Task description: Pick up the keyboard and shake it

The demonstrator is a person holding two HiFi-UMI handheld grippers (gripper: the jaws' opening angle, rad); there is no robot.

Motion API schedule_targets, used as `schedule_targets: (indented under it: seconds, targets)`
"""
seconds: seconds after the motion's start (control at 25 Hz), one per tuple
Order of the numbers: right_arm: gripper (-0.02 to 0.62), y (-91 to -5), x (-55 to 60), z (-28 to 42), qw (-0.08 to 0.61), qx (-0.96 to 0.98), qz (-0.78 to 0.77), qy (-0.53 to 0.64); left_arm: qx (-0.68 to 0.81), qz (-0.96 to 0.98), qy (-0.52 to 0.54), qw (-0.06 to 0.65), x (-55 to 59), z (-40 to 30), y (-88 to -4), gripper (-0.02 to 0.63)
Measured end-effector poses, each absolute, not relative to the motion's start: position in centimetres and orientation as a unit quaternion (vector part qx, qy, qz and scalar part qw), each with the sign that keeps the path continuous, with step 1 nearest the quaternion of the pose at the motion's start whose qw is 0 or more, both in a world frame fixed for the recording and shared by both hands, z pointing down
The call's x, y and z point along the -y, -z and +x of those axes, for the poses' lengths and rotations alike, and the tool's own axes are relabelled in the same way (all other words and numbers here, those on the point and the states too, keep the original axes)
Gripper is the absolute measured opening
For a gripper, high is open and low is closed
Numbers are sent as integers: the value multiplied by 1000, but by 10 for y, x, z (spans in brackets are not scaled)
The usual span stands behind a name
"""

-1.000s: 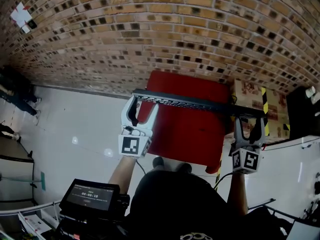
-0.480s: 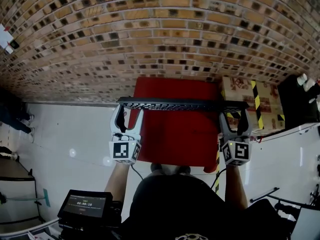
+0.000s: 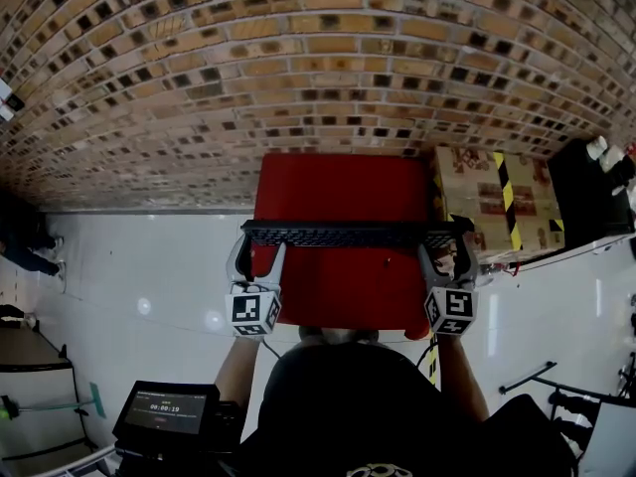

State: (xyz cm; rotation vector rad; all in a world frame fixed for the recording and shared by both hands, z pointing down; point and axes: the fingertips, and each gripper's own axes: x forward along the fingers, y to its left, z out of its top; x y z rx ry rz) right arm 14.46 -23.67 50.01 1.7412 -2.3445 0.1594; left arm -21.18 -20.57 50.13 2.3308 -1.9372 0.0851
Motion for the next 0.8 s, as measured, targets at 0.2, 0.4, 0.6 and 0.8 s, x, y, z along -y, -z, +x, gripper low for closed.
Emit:
schedule_targets:
  seconds: [0.2,0.4,0.6,0.8]
  targets:
    - [350,-519,228,143,140,796,585,-66,640,763,-37,80,196,-213,-522,318]
    - [350,-519,231,144,134,795,588,-64,641,763,-39,75,199,-215,-522,318]
    - [350,-515,233,144,129,794,591,-59,640,763,-38,78,199,-213,-520,318]
    - [350,-519,228,145,138,794,587,-67,640,764,-40,80,196,-211,-522,318]
